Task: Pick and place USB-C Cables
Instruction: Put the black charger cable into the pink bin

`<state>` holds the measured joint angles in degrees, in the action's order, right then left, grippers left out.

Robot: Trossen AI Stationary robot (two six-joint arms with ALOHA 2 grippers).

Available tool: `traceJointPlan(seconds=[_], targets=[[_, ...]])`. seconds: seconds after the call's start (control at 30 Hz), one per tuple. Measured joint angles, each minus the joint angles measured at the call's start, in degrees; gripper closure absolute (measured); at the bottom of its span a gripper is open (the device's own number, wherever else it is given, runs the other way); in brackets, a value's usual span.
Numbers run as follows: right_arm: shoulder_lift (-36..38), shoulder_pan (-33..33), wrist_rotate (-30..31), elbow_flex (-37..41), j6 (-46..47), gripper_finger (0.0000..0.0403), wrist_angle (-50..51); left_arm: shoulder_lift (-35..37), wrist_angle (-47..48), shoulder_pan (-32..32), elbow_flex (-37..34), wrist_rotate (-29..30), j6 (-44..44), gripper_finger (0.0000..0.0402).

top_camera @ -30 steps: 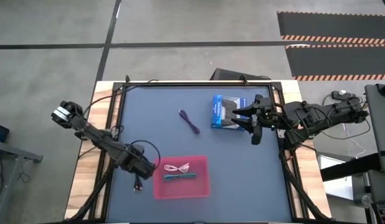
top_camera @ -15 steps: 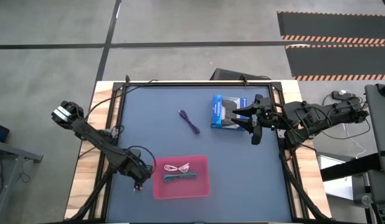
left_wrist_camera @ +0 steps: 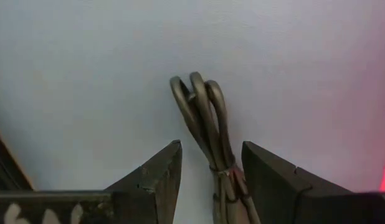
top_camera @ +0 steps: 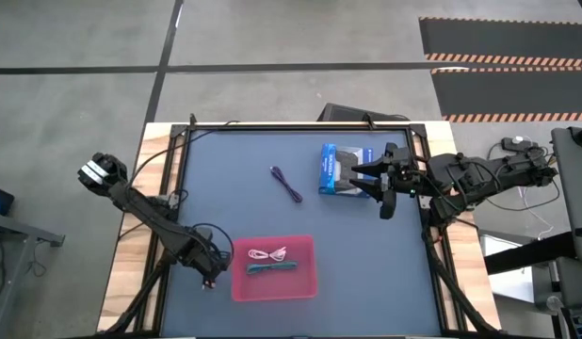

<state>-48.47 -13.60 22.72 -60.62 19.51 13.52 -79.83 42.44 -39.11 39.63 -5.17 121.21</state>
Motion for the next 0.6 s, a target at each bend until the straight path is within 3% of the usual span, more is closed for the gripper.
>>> traceJointPlan(seconds=[0.17, 0.47, 0.6], targets=[[0.0, 0.0, 0.5, 0.0, -0.1, 0.0234, 0.0, 0.0, -1.0, 0.0, -1.7, 0.1, 0.0, 0.0276], [0.0, 0.0, 0.5, 0.0, 0.4, 0.0234, 0.0, 0.2, -4.3, 0.0, -3.1, 0.9, 0.0, 0.0382], [0.0, 0.0, 0.5, 0.0, 0.4, 0.0234, 0.0, 0.2, -4.4, 0.0, -3.1, 1.0, 0.0, 0.0385]])
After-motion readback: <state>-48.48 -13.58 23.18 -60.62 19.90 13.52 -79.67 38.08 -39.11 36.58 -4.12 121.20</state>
